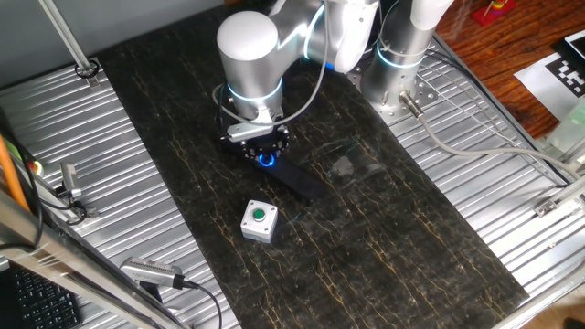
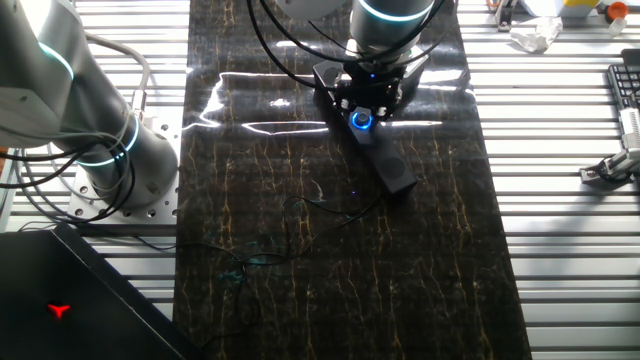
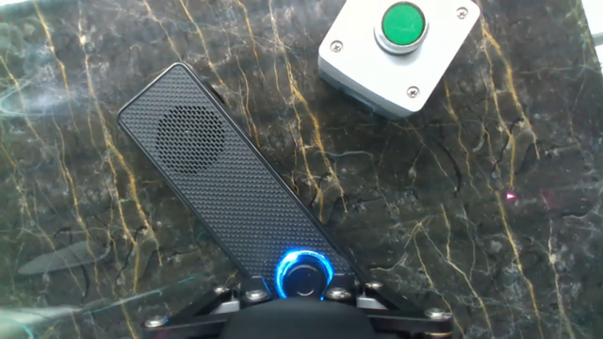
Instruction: Turn the knob to increase the volume of the speaker
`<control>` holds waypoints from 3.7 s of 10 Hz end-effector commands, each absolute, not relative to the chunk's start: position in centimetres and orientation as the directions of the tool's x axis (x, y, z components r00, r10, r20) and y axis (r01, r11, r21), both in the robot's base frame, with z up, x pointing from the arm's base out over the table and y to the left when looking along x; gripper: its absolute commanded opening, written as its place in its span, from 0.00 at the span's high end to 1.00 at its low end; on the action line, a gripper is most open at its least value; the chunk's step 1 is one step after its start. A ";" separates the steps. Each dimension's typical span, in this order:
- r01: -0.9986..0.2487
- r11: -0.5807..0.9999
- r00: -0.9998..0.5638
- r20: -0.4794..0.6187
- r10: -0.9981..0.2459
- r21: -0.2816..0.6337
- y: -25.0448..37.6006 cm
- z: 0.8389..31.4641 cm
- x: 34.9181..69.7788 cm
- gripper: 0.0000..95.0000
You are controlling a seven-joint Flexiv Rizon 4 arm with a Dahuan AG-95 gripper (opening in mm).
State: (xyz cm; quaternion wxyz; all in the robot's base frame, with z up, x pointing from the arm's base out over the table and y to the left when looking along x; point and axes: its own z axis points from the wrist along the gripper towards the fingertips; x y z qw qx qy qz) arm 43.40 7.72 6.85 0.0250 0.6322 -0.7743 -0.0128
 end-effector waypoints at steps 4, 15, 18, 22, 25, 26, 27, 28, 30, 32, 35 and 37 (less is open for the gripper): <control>-0.976 0.213 -0.212 0.024 -0.977 0.052 7.7 6.8 43.4 0.80; -0.939 0.339 -0.338 0.032 -0.941 0.054 7.8 6.8 43.4 0.80; -0.915 0.400 -0.399 0.036 -0.916 0.055 7.8 6.8 43.4 0.80; -0.883 0.466 -0.464 0.041 -0.885 0.058 7.8 6.8 43.4 0.80; -0.811 0.583 -0.581 0.041 -0.813 0.058 7.8 6.9 43.4 1.00; -0.791 0.609 -0.608 0.043 -0.793 0.056 7.8 6.9 43.4 1.00; -0.774 0.630 -0.629 0.045 -0.776 0.055 7.8 6.9 43.4 1.00; -0.753 0.656 -0.655 0.047 -0.755 0.052 7.8 6.9 43.4 1.00; -0.714 0.698 -0.696 0.051 -0.716 0.049 7.8 6.9 43.4 1.00; -0.665 0.745 -0.743 0.055 -0.667 0.043 7.8 6.9 43.4 1.00; -0.555 0.831 -0.829 0.060 -0.556 0.036 7.8 6.9 43.4 1.00; -0.500 0.866 -0.863 0.061 -0.501 0.034 7.8 6.9 43.4 1.00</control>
